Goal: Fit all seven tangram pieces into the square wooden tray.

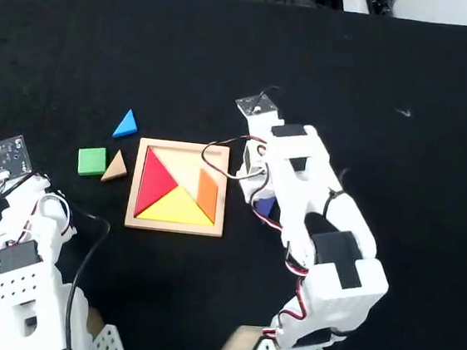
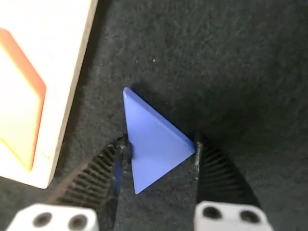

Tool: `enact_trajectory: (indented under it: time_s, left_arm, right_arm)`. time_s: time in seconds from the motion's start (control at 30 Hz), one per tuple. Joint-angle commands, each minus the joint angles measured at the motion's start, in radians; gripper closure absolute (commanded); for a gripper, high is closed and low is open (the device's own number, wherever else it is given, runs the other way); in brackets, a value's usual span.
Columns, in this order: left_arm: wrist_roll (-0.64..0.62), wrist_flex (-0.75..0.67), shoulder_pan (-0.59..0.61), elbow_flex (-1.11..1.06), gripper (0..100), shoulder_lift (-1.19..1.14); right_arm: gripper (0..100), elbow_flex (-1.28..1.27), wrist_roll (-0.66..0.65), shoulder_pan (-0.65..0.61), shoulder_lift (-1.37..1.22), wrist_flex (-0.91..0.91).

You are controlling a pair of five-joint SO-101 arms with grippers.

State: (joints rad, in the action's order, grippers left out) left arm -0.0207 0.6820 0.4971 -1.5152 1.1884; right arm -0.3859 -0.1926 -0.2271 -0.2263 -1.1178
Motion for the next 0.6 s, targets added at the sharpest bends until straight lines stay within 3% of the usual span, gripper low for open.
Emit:
enact_trajectory:
  time_s: [0.0,0.23,0.37,0.57]
  left_arm:
    - [-0.006,-0.018,-0.013,0.015,97,0.015]
    - [-0.006,-0.018,-0.013,0.015,97,0.015]
    - [-0.006,-0.018,-0.019,0.015,97,0.015]
    - [-0.006,-0.018,-0.038,0.013,97,0.015]
  right_arm:
    - [85.0,0.094,-0.009,-0.006,0.096,-0.078]
    - [85.0,0.133,-0.038,-0.055,0.262,-0.143]
    - [85.0,0.173,-0.109,-0.133,0.262,-0.138]
    - [85.0,0.216,-0.115,-0.245,0.183,-0.055]
